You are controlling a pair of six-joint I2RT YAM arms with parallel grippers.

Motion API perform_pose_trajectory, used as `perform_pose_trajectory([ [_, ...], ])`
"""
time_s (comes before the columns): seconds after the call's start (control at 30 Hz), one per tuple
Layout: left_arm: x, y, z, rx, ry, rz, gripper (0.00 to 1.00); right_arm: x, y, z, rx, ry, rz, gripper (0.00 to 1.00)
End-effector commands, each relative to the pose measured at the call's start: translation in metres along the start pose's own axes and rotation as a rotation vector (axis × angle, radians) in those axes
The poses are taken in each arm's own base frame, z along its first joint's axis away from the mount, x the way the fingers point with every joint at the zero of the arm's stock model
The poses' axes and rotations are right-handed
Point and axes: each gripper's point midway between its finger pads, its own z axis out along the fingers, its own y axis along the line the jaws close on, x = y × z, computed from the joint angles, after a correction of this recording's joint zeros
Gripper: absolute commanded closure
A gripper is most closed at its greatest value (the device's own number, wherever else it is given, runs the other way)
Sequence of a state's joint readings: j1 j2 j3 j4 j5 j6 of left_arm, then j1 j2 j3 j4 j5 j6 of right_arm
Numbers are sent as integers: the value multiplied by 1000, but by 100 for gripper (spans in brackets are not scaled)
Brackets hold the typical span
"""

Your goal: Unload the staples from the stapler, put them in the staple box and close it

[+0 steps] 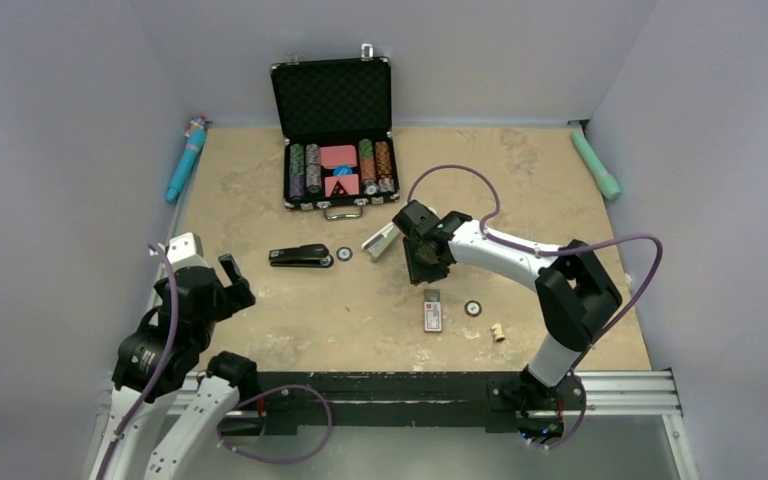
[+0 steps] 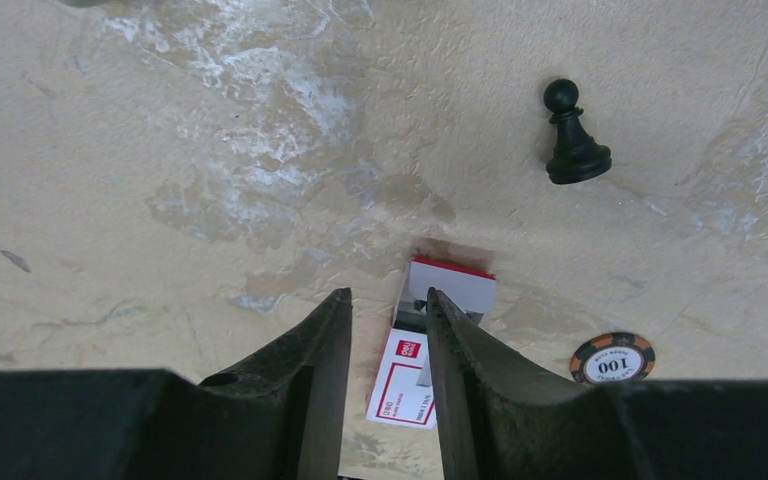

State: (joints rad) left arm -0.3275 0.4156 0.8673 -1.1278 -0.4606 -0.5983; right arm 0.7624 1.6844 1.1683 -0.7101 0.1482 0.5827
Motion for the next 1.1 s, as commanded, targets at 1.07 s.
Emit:
perform_pose_trajectory([
  [1.07, -8, -6, 0, 12, -9, -6, 10, 6, -36, 10, 120, -17, -185, 53],
])
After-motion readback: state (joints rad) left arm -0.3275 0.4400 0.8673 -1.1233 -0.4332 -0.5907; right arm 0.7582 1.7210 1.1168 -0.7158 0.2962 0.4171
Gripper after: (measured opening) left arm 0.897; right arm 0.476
